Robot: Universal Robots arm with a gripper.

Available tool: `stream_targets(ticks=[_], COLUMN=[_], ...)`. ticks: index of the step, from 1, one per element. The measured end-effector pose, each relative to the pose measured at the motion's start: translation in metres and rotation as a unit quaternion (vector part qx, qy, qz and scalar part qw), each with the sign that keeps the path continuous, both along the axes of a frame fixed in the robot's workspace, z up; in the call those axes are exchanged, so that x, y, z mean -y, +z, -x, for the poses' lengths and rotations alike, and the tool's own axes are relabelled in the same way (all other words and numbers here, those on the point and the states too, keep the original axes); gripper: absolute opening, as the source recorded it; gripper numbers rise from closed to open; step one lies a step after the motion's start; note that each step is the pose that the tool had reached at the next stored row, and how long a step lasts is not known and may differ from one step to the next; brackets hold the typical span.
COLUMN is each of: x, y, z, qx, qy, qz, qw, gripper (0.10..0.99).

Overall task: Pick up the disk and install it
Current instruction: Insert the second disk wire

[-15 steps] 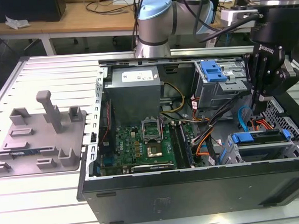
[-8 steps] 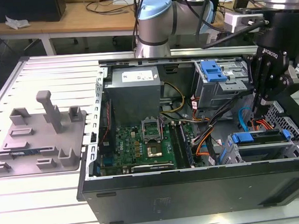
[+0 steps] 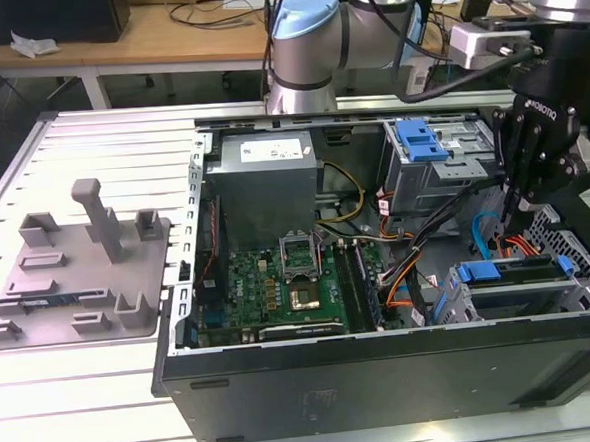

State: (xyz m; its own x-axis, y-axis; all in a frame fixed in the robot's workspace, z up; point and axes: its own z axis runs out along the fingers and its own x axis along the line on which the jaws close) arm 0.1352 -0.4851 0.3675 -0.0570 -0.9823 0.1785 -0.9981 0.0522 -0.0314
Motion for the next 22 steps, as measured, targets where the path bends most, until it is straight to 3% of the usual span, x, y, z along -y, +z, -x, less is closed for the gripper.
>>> stream_targets(ticks=[3, 6, 8, 12, 22], x=[0.0068, 0.0117, 0.0185, 0.0326, 0.0403], y=[0.0, 0.0, 0.0, -0.0022, -0.0105], z=[-0.0009, -0.0015, -0.0028, -0.0088, -0.0089], qx=[0.0, 0.0, 0.0, 0.0, 0.0], qy=[0.0, 0.0, 0.0, 0.0, 0.0], qz=[-0.0269, -0.04, -0.052, -0.0563, -0.0674], qw=[0.9996, 0.9992, 0.9986, 0.9984, 0.9977], gripper=[0.161, 0.161, 0.161, 0.161, 0.161])
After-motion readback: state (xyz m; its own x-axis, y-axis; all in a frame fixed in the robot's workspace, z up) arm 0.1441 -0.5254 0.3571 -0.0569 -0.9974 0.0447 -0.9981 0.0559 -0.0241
